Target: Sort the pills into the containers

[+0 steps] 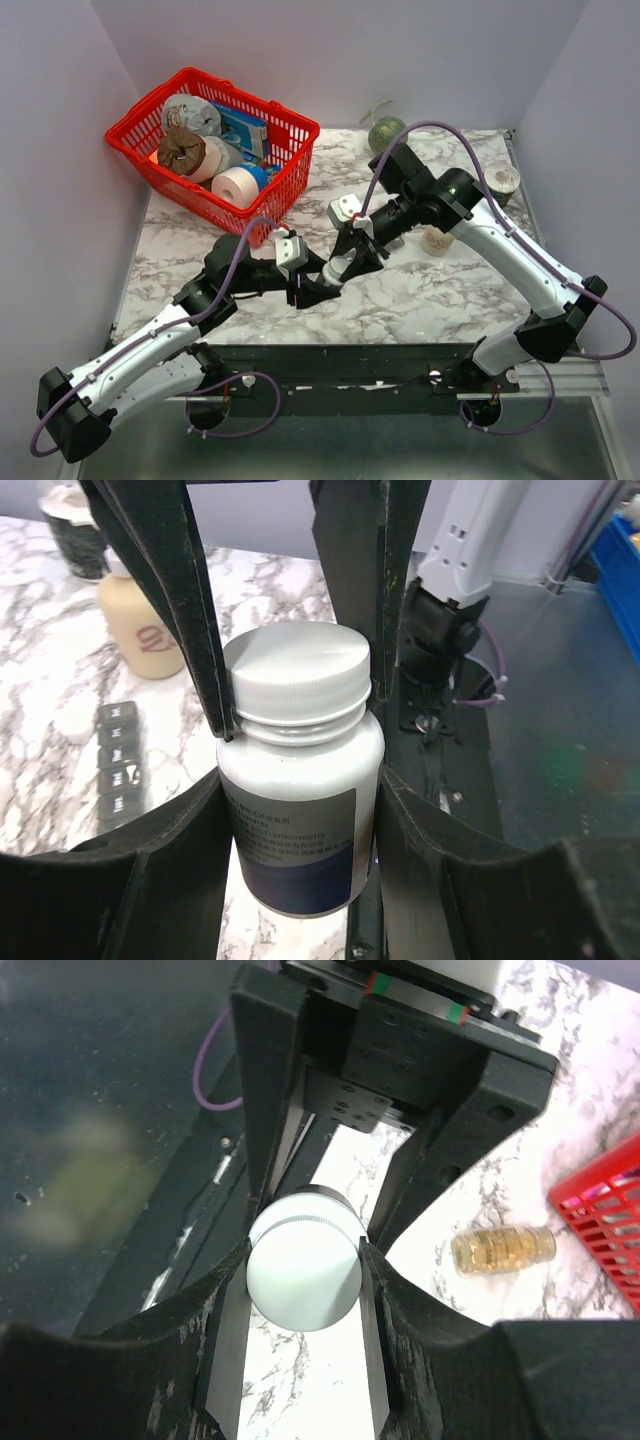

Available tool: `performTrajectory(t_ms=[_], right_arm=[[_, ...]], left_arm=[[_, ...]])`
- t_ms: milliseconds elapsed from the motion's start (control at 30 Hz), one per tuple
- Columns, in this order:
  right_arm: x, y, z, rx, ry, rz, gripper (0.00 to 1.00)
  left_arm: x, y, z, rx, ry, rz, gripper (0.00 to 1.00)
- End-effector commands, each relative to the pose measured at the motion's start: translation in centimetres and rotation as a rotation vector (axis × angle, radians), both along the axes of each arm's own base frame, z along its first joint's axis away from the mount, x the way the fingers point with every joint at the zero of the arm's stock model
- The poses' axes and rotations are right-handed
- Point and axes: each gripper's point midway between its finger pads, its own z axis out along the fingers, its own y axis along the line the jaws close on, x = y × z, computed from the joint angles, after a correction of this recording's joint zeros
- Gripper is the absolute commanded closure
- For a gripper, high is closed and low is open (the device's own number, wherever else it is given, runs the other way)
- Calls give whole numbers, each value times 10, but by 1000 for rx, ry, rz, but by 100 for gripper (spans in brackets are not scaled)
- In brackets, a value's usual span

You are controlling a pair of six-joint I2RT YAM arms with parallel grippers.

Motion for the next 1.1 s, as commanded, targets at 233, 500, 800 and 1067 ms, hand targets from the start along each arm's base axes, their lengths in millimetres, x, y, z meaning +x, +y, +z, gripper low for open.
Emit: performTrajectory(t_ms=[233,500,800,1067], right_arm=[[43,14,-47,-194,224,-447,65],[65,13,-73,-273,256,-621,60],[46,23,-19,-125,307,-426,16],[51,-12,41,30,160,-380,0]], left_arm=[[65,32,66,-228,-156,438,100],[86,40,50,-165,-121,557,100],[67,29,18,-85,-69,433,100],[36,24,3,-40,-40,277,100]])
